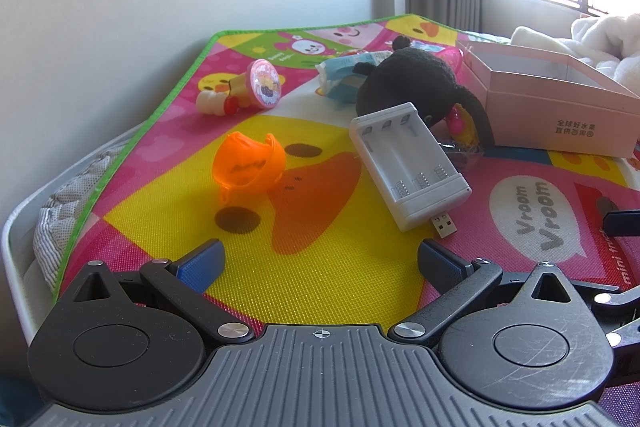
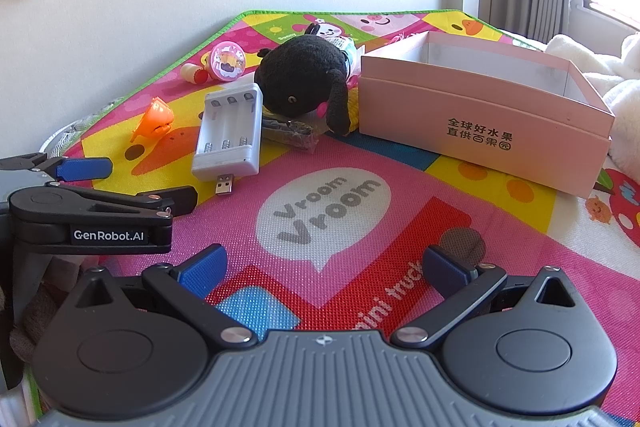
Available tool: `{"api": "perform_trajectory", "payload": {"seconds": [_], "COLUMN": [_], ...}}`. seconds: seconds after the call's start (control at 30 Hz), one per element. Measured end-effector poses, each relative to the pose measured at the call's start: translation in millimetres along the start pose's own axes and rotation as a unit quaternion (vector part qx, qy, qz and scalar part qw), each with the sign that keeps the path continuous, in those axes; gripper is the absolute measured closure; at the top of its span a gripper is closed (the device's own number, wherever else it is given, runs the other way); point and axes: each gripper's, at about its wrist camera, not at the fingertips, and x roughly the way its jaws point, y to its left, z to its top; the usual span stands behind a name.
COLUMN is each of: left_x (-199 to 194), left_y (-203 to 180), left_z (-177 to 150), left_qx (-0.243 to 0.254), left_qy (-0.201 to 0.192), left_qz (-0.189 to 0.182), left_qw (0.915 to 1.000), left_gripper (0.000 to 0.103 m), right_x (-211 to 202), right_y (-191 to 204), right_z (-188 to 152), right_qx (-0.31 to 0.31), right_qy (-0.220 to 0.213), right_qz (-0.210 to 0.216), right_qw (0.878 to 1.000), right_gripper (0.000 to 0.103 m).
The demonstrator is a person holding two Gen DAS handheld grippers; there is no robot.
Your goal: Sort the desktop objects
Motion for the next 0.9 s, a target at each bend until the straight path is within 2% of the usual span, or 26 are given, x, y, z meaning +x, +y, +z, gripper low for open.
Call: {"api": "perform_trajectory", "payload": {"seconds": [0.3,0.5,0.73,0.9], "left_x": [0.5,3.5,4.9,5.4], "left_y": [1.1,3.7,3.4,8.4], "left_z": [0.4,7.2,10.6,17.6], "left_qx": [0.000,0.007,0.006,-0.005], "left_qy": [0.005,0.033,0.048,0.067], "left_qz": [-0.001,-0.011,-0.011,-0.021], "left_qw": [1.0000,0.9994,0.9987,0.9975], "left_gripper": [0.000,0.000,0.000,0.000], "right_x": [-1.5,-1.1,-0.9,1.3], "right_y": [-0.9,-6.6,-1.7,4.8], "right_z": [6.4,9.2,8.5,12.9], "right_qx": [-0.013,-0.002,-0.016,-0.024], "right_qy": [0.033,0.052,0.051,0.070], "right_qz": [0.006,0.021,0.009,-0.009], "right_qw": [0.999,0.998,0.999,0.997], "right_gripper": [0.000,0.000,0.000,0.000]}}
